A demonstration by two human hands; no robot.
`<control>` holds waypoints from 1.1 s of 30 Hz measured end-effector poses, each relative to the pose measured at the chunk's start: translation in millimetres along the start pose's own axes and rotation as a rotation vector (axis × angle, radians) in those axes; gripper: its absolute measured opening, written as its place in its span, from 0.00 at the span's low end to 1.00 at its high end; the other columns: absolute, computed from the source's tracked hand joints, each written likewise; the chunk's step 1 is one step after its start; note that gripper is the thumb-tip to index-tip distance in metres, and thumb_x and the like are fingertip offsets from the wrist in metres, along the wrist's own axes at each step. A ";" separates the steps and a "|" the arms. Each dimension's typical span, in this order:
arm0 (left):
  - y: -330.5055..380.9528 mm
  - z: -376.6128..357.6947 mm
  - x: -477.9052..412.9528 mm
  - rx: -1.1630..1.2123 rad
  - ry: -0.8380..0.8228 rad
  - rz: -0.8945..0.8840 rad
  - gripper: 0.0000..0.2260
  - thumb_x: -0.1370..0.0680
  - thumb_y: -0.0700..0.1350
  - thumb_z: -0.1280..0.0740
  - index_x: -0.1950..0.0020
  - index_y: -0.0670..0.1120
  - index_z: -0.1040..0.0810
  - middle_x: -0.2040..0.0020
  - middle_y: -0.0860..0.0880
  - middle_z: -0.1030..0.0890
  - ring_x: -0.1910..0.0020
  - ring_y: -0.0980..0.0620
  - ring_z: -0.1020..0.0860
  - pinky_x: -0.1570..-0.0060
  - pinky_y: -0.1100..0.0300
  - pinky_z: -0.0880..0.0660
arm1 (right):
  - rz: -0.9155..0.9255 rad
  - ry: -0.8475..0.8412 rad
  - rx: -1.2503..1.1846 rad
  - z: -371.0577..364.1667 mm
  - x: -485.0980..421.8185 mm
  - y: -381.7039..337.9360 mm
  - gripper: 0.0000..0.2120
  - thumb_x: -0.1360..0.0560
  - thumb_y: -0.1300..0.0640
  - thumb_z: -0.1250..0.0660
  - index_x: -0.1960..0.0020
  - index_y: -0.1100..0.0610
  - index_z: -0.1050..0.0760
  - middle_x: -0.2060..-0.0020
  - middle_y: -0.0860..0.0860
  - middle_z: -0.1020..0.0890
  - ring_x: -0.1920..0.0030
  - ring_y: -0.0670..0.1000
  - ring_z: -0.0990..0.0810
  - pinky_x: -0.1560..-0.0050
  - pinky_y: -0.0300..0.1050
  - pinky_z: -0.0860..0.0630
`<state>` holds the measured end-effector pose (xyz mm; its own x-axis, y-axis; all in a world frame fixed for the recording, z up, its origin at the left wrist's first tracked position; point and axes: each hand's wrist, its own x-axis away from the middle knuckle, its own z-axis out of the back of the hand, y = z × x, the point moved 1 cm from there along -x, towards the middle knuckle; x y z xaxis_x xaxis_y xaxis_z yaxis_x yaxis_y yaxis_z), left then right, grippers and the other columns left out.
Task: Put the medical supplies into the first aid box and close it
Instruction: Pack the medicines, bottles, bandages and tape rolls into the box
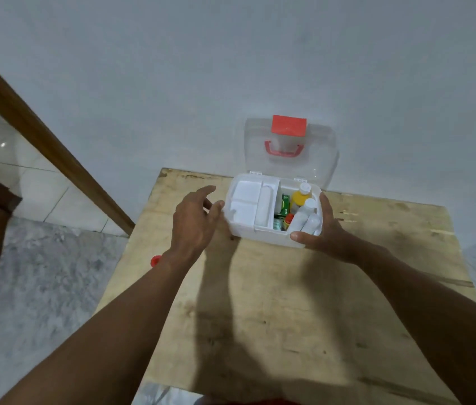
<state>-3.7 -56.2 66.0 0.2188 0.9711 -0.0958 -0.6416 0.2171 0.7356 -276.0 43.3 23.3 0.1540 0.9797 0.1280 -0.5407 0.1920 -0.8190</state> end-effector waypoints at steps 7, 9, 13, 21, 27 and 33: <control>-83.0 44.1 39.8 -0.221 0.014 0.200 0.15 0.23 0.48 0.32 0.37 0.48 0.22 0.55 0.49 0.18 0.56 0.48 0.18 0.48 0.48 0.22 | -0.072 0.010 -0.138 -2.5 5.1 -10.8 0.52 0.35 0.64 0.20 0.23 0.56 0.50 0.49 0.35 0.31 0.57 0.21 0.28 0.43 0.38 0.30; -100.2 51.5 49.3 -0.229 0.012 0.266 0.13 0.23 0.45 0.33 0.38 0.47 0.21 0.53 0.47 0.18 0.54 0.48 0.18 0.47 0.50 0.22 | -0.067 0.015 -0.136 -2.0 10.6 -25.5 0.55 0.41 0.52 0.20 0.24 0.56 0.48 0.46 0.39 0.30 0.51 0.30 0.28 0.39 0.43 0.31; -114.7 64.5 59.5 -0.223 0.047 0.348 0.13 0.22 0.41 0.35 0.39 0.44 0.20 0.48 0.43 0.17 0.46 0.45 0.19 0.43 0.51 0.24 | -0.074 0.019 -0.118 -5.2 17.0 -47.5 0.58 0.46 0.47 0.23 0.23 0.60 0.47 0.37 0.50 0.33 0.40 0.46 0.32 0.41 0.40 0.36; -123.6 50.4 52.2 -0.209 -0.096 0.219 0.22 0.27 0.47 0.27 0.34 0.46 0.23 0.40 0.43 0.24 0.42 0.45 0.23 0.42 0.57 0.29 | -0.221 0.003 0.036 -4.9 17.9 -48.8 0.80 0.63 0.23 0.28 0.20 0.53 0.56 0.22 0.53 0.45 0.24 0.56 0.41 0.31 0.48 0.38; -134.1 30.1 61.6 -0.117 -0.021 0.131 0.39 0.29 0.54 0.25 0.25 0.39 0.36 0.25 0.42 0.35 0.25 0.46 0.39 0.31 0.56 0.37 | -0.256 -0.011 0.017 -7.6 18.2 -60.1 0.73 0.54 0.34 0.24 0.21 0.53 0.60 0.23 0.49 0.46 0.26 0.48 0.42 0.35 0.38 0.43; -147.0 10.8 59.2 -0.207 -0.009 0.104 0.38 0.25 0.59 0.32 0.24 0.38 0.39 0.22 0.41 0.41 0.22 0.44 0.45 0.28 0.54 0.42 | -0.298 -0.020 0.056 -6.1 9.3 -40.8 0.61 0.36 0.47 0.19 0.20 0.51 0.61 0.24 0.43 0.48 0.27 0.45 0.43 0.37 0.38 0.42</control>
<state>111.5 -31.7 -40.6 0.1497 0.9885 -0.0196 -0.7978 0.1325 0.5882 -247.4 44.3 54.5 0.2969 0.8808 0.3689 -0.5190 0.4731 -0.7119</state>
